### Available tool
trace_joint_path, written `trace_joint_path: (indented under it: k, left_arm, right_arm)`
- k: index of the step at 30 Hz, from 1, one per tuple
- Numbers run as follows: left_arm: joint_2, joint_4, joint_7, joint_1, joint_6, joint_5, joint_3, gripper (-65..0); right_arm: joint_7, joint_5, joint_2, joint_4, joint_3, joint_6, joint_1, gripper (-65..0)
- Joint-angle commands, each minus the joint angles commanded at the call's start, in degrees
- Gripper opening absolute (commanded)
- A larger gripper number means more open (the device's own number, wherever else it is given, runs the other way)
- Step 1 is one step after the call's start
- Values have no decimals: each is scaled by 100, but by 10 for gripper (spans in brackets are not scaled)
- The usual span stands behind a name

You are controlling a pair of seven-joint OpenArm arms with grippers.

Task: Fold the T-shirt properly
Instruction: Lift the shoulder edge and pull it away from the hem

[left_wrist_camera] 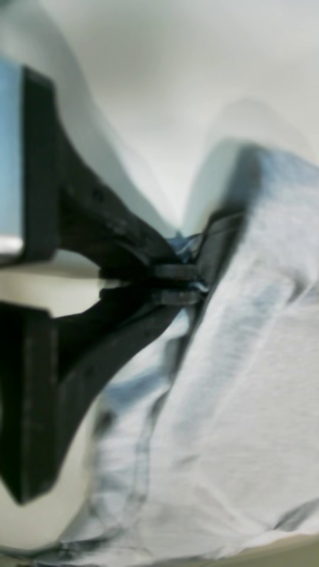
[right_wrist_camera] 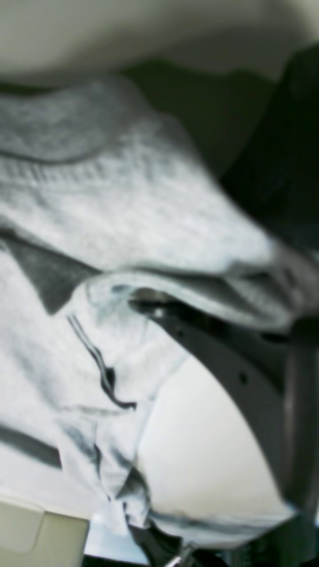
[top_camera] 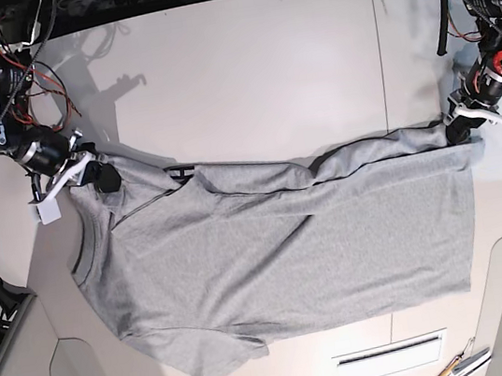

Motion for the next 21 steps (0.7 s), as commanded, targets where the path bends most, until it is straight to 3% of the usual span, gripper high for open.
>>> trace_joint_path:
  k: [5, 12, 21]
  left_arm:
    - [-33, 1106, 35, 682, 0, -136, -345, -650]
    - [-31, 2205, 131, 1847, 0, -387, -354, -650]
    - [-31, 3121, 365, 3012, 56, -544, -393, -650]
  right_arm:
    - [-125, 352, 385, 870, 142, 22, -780, -650]
    - [-446, 804, 918, 1473, 188, 44, -1738, -650]
    - [-1130, 1606, 1161, 1661, 1145, 149, -2396, -650]
